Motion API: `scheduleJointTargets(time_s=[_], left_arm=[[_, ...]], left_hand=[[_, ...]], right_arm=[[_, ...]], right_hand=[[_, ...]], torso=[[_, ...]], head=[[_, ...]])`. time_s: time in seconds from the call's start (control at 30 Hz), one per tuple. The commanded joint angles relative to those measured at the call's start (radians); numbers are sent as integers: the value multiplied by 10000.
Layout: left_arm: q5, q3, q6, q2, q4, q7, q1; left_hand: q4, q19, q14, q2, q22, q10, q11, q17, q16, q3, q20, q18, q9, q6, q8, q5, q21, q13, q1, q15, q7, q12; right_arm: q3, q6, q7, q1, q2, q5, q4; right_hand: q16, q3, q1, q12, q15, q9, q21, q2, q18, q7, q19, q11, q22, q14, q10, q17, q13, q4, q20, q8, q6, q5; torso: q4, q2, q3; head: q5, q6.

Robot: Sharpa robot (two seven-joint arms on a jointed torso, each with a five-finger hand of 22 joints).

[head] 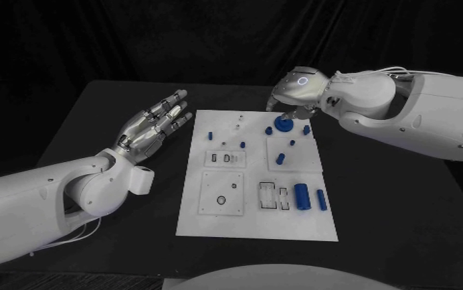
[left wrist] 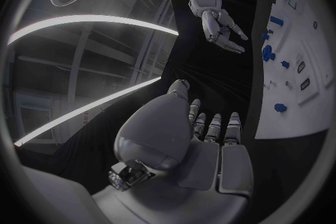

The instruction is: Assemble the parts on the task board

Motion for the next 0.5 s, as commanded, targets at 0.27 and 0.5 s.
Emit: scheduleJointTargets(time_s=[0.27,0.5], left_arm=[[-54,10,316,-78,227,1161,30],[-54,10,417,-107,212,1075,29]], left_hand=[[-4,-25,-3,-14,10,-35,76,7,36,95,75,156,7,33,62,68,31,2,128,72,27,1],[-3,-33,-17,-24,6,-84,92,2,27,113,85,153,-1,-16,53,67,25,-11,138,86,43,-12]], right_arm=[[4,-25,136,-380,170,-209,-510],[4,-147,259,-650,300,376,-866]], right_hand=[[-379,-6,-114,-510,-199,47,-551,-61,27,144,-552,-306,-753,-357,-521,-536,17,-158,-214,-199,26,-133],[-422,4,-70,-454,-118,96,-683,-17,49,224,-677,-179,-847,-479,-567,-596,78,-187,-160,-304,-84,145]], torso=[[263,336,-158],[326,413,-189]], head=[[-215,66],[-246,50]])
